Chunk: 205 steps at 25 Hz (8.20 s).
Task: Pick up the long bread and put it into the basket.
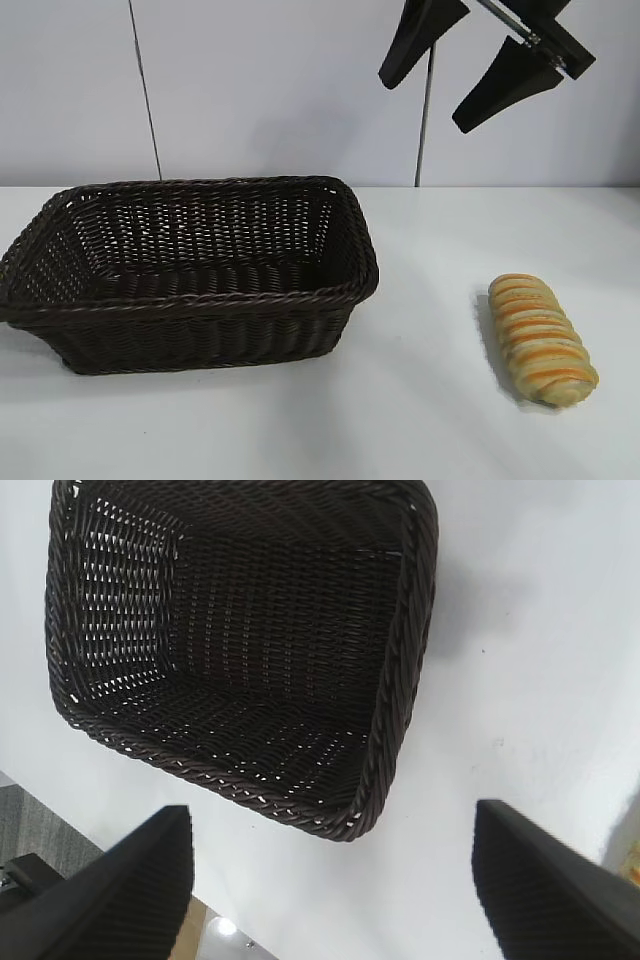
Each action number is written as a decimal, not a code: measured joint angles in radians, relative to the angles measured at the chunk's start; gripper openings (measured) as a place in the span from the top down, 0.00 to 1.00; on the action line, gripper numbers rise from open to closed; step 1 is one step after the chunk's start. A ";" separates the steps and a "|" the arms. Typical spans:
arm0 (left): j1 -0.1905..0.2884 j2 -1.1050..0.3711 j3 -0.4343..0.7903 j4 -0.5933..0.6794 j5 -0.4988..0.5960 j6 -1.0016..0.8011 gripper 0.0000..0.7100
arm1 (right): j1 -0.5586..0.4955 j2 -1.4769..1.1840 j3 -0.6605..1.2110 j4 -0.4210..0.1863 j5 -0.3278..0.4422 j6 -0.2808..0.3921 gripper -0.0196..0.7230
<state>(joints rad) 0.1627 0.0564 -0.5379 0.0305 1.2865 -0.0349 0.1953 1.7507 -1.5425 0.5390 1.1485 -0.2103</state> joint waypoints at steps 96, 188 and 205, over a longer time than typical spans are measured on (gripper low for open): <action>0.000 0.000 0.000 0.001 -0.001 0.000 0.16 | 0.379 0.024 -0.163 -0.539 -0.173 0.267 0.81; 0.000 0.000 0.000 0.001 -0.001 0.000 0.16 | -0.210 -0.329 -0.170 -0.907 0.042 0.409 0.28; 0.000 0.000 0.000 0.001 -0.001 0.000 0.16 | -0.209 -1.340 -0.003 -0.703 0.120 0.268 0.28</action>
<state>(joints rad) 0.1627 0.0564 -0.5379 0.0316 1.2856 -0.0349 -0.0135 0.4111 -1.5453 -0.1636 1.2686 0.0576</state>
